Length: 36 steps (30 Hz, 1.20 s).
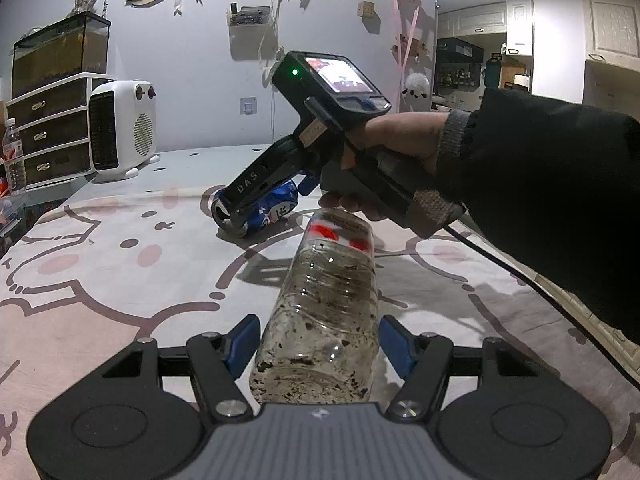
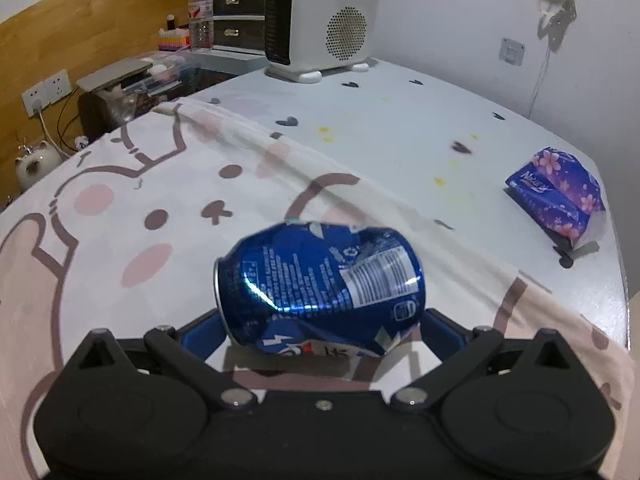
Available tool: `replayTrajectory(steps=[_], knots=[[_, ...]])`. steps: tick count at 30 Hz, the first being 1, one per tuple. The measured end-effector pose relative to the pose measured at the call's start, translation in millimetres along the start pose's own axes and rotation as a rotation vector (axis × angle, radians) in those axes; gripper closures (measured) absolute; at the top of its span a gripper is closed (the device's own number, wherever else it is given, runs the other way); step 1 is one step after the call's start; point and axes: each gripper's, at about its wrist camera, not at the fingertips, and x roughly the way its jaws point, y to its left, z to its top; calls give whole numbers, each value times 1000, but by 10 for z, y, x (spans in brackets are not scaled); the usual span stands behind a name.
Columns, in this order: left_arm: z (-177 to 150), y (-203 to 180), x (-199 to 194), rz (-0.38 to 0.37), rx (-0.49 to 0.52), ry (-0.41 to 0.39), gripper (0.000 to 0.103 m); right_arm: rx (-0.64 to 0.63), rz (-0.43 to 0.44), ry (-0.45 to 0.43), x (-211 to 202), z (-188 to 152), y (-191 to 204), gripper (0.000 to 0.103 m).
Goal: Collect trash
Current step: 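Grasp the crushed blue Pepsi can with the right tool while the left tool holds the bottle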
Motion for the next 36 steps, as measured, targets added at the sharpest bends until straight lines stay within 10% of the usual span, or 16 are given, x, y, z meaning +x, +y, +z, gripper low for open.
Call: replayTrajectory(steps=[6, 8, 15, 19, 36], knots=[[-2, 13, -2, -2, -6, -2, 38, 5, 7, -36, 39, 21, -27, 12], [-2, 33, -8, -4, -17, -1, 39, 44, 33, -20, 54, 18, -68, 83], [22, 89, -34, 24, -44, 1, 40, 164, 71, -17, -104, -61, -269, 77], [33, 133, -60, 45, -61, 1, 40, 295, 85, -63, -283, 33, -365, 14], [44, 187, -116, 101, -84, -2, 42, 569, -144, 26, 405, 524, -189, 6]])
